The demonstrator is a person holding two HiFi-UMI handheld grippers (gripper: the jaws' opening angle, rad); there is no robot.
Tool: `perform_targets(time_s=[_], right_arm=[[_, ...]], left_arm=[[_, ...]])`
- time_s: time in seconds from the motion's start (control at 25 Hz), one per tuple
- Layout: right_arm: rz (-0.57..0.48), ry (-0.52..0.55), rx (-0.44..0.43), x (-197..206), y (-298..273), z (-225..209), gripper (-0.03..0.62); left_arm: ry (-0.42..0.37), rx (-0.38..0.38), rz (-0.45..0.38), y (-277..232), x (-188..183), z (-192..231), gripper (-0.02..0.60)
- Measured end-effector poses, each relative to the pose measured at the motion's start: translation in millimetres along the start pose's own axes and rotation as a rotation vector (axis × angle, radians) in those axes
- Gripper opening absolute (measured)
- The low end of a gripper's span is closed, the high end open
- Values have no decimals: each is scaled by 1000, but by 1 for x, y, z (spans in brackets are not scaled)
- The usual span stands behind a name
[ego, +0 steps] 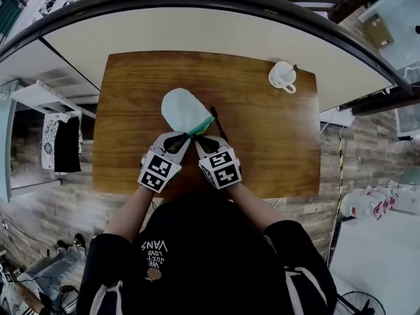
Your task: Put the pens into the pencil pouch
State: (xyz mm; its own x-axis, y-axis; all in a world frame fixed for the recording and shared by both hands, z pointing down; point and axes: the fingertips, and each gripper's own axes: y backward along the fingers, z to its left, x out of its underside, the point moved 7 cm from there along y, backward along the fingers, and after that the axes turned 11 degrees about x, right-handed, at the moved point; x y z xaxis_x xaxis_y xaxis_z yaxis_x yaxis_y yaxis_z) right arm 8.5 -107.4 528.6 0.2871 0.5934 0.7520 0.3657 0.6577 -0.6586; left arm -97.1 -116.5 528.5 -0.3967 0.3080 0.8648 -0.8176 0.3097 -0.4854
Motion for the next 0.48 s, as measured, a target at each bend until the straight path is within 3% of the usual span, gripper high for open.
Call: perform_targets(time_s=[0.24, 0.48], right_arm=[[-26, -31, -28, -15, -7, 3, 43], [-49, -57, -75, -18, -16, 10, 43]], left_arm=[[0, 46, -55, 11, 0, -3, 44], [111, 36, -123, 18, 7, 8, 44]])
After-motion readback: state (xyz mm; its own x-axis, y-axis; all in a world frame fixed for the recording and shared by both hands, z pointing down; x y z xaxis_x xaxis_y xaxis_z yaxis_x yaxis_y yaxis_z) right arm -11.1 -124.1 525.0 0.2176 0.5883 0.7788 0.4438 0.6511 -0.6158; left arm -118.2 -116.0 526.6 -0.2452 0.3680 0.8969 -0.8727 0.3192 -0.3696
